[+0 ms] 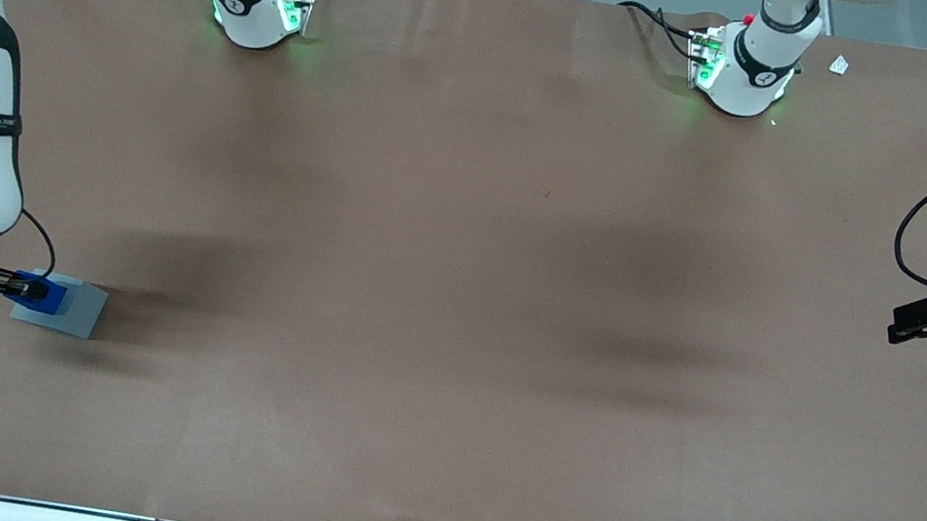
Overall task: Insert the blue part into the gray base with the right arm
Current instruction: 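Lower the blue block into the gray base recess and press down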
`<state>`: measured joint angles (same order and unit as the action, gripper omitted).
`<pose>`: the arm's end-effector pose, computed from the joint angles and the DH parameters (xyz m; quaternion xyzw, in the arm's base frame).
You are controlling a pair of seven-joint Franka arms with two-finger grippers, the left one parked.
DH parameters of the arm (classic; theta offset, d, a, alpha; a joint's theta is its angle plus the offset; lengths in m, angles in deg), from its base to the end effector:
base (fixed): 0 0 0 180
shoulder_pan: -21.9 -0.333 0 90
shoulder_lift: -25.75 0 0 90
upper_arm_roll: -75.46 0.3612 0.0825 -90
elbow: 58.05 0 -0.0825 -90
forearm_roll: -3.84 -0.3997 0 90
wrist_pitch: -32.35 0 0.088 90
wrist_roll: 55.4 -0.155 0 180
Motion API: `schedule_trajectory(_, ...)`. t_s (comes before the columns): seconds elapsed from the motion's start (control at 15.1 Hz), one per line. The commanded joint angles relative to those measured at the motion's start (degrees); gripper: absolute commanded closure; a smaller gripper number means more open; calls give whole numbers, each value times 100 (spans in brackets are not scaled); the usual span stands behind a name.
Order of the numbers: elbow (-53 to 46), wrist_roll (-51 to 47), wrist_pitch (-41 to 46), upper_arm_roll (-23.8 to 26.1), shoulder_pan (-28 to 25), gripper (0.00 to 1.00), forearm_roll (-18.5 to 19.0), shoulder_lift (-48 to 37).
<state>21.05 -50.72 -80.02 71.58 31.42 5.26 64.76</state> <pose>0.7360 -0.1686 0.2842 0.9962 -0.0642 -0.0539 0.0247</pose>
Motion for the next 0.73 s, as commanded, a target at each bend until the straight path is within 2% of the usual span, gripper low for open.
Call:
schedule_trajectory(0.0,-158,199,48,115,129,100,-90,89)
schedule_trajectory(0.66,-123,341,92,98,164,100,-99,97)
